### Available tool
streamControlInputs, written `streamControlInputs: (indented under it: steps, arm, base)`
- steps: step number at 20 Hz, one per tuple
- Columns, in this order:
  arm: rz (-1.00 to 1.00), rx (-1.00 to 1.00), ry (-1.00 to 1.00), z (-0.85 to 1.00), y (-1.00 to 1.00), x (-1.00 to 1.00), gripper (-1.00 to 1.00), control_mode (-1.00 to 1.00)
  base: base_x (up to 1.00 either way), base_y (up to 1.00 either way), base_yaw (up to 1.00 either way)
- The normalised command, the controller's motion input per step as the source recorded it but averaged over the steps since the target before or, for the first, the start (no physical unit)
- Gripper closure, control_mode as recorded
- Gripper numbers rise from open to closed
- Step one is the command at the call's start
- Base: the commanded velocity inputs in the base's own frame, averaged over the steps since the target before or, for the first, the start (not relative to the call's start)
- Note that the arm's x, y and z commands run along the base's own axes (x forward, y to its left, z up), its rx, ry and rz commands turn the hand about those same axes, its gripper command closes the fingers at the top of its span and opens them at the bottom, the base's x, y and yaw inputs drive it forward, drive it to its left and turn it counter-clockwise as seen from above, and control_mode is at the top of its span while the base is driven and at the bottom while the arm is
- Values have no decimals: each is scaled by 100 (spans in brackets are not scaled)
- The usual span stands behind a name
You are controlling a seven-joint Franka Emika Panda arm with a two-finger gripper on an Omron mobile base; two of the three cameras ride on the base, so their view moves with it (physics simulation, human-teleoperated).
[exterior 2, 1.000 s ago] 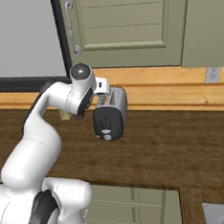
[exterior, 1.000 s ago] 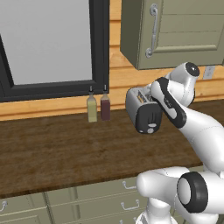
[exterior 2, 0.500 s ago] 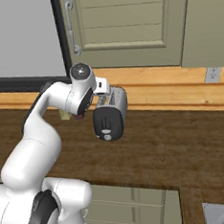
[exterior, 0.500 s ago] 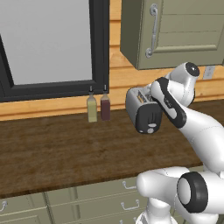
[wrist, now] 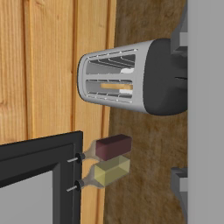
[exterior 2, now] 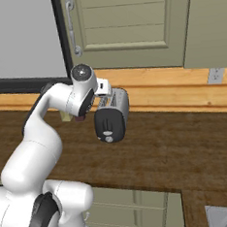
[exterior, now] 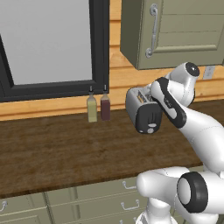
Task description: Start the toaster. Once the lever pops up, take the bread to the plate on the dining counter.
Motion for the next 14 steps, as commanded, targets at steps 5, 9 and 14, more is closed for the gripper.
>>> streamControlInputs:
  steps: [5,9,14]
  arm:
    - [0,0,0,0,0,0,-100,-100]
    - [0,0,0,0,0,0,-100,-100]
    - [0,0,0,0,0,0,-100,-100]
  base:
    - [0,0,0]
    - [0,0,0]
    - [0,0,0]
